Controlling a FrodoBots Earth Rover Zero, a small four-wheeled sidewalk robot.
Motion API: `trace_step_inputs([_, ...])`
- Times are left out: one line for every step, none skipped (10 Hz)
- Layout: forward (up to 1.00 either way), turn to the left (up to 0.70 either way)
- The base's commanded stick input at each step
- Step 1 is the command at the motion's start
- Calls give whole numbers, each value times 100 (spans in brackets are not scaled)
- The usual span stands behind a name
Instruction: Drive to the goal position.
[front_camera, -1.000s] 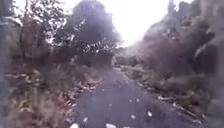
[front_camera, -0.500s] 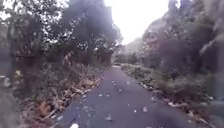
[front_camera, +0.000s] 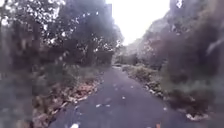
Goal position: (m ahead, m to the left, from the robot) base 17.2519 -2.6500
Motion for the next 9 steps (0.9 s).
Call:
trace_step_inputs([85,-15])
trace_step_inputs([85,0])
trace_step_inputs([85,0])
trace_step_inputs([85,0])
trace_step_inputs([85,0])
trace_step_inputs([85,0])
trace_step_inputs([85,0])
trace_step_inputs([85,0])
trace_step_inputs([85,0])
